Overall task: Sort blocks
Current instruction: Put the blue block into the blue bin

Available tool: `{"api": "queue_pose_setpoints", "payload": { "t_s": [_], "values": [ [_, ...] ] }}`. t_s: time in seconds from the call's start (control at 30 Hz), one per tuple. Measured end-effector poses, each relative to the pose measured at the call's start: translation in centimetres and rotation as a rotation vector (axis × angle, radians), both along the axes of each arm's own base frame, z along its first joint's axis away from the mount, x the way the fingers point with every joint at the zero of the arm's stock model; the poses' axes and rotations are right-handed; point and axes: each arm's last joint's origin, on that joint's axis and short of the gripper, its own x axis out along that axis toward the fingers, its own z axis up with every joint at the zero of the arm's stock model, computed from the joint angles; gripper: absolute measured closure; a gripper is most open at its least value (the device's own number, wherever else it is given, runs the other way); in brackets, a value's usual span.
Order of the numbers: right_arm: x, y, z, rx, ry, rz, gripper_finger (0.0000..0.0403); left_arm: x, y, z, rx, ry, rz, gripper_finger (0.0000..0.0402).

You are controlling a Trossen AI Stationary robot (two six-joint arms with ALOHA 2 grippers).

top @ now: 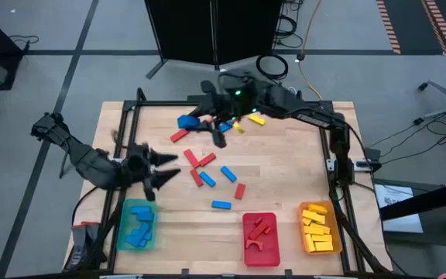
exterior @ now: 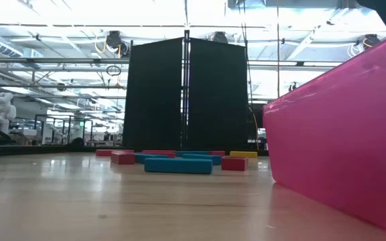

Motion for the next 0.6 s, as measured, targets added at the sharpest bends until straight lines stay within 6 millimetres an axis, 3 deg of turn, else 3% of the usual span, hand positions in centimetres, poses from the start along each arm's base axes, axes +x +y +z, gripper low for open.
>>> {"api": "queue_pose_setpoints", "payload": {
  "t_s": [0.17,0.3,0.43,0.6],
  "values": [
    [-2.2,1.1,2.1,-0.005,-0.026,0.026,0.0292,-0.6,1.6,3.4,0.254,-0.170,0.082,0.0142],
    [-4.4,1.9,4.9,-0.023,-0.140,0.045,0.0292,-0.5,3.1,5.1,0.377,-0.332,0.049,0.0142],
    [-5.8,2.6,6.6,-0.036,-0.218,0.055,0.0292,0.2,4.4,5.3,0.440,-0.373,0.026,0.0142],
    [-5.7,2.8,7.1,-0.021,-0.278,0.073,0.0292,1.3,5.6,5.3,0.487,-0.405,0.020,0.0142]
  ]
}}
